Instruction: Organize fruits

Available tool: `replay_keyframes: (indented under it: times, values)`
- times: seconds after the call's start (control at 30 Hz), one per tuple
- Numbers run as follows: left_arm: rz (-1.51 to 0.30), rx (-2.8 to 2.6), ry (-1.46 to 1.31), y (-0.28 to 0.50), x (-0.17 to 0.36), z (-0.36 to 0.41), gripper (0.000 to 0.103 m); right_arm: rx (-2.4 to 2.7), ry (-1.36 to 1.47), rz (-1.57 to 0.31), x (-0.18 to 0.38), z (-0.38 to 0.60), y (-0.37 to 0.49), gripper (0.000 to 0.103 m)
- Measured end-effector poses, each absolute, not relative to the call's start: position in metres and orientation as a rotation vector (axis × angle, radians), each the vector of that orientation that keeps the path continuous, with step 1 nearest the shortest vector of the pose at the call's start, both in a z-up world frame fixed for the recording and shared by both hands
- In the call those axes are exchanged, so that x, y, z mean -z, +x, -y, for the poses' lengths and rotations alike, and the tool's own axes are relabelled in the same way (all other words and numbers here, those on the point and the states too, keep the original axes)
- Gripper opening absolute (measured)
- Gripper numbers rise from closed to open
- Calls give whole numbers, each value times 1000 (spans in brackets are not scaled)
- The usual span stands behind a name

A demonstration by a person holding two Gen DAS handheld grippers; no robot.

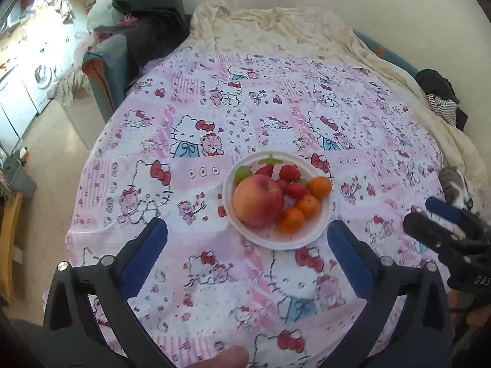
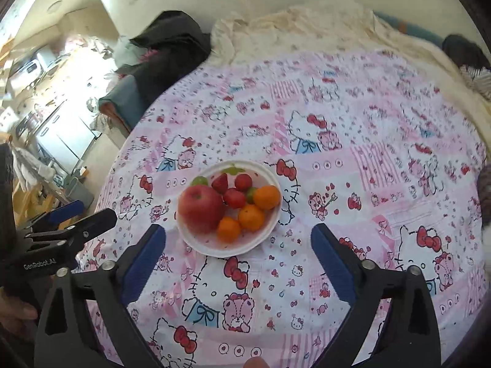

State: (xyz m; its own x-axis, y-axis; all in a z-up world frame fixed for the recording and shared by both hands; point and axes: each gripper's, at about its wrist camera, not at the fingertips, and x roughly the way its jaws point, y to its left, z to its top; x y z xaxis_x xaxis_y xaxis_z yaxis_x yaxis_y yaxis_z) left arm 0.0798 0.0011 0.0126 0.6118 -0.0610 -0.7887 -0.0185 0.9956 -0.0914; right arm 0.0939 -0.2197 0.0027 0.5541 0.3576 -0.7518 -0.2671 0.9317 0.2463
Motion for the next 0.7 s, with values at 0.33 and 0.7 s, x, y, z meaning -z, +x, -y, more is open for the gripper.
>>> replay_keyframes:
  times: [0.33,0.7]
  values:
    - [-822,-41,-89,49,8,-21,103,-337,65,-815,15,211,65,103]
    - [-806,-47,-78,54,22,-14,103,-285,-9,-783,32,200,64,103]
